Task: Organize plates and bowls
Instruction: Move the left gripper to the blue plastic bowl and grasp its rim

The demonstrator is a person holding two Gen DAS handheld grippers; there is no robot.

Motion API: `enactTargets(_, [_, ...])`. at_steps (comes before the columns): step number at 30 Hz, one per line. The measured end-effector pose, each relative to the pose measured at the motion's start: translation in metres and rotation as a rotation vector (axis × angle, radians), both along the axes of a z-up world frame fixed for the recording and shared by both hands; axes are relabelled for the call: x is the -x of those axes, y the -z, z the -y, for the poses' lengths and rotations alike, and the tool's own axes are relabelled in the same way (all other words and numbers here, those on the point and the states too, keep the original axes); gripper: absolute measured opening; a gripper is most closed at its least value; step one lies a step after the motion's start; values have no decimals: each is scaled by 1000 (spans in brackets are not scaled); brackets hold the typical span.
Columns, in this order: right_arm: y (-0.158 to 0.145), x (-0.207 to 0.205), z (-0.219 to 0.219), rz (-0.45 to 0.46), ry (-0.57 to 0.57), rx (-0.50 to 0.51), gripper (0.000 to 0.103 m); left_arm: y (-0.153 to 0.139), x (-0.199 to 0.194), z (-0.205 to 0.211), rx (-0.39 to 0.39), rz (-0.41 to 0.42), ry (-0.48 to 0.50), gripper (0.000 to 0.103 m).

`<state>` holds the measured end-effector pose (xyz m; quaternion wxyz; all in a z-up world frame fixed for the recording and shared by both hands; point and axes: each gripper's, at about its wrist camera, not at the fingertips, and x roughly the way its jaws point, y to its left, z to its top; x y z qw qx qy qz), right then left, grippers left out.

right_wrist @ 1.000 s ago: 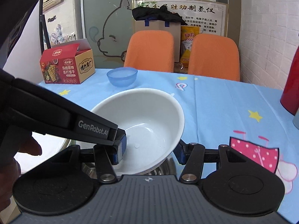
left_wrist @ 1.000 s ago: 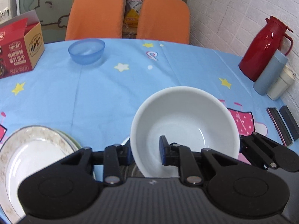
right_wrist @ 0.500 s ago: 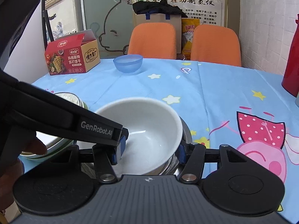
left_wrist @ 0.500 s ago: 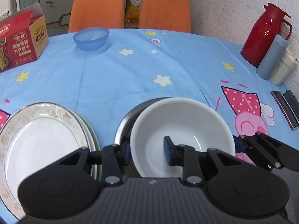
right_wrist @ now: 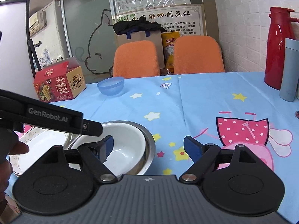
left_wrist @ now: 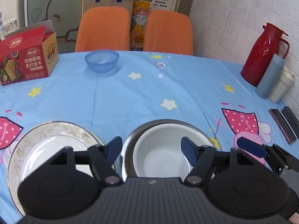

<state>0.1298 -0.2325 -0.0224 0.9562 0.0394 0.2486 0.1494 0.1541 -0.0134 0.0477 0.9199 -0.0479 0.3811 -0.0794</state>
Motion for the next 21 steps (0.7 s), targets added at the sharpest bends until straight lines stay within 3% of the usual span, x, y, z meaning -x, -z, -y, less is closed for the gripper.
enactTargets(10, [12, 2, 4, -67, 1, -20, 103, 1, -3, -15, 15, -14, -36, 71])
enactTargets(21, [-1, -4, -10, -52, -27, 18, 103, 2, -5, -39, 43, -24, -64, 72])
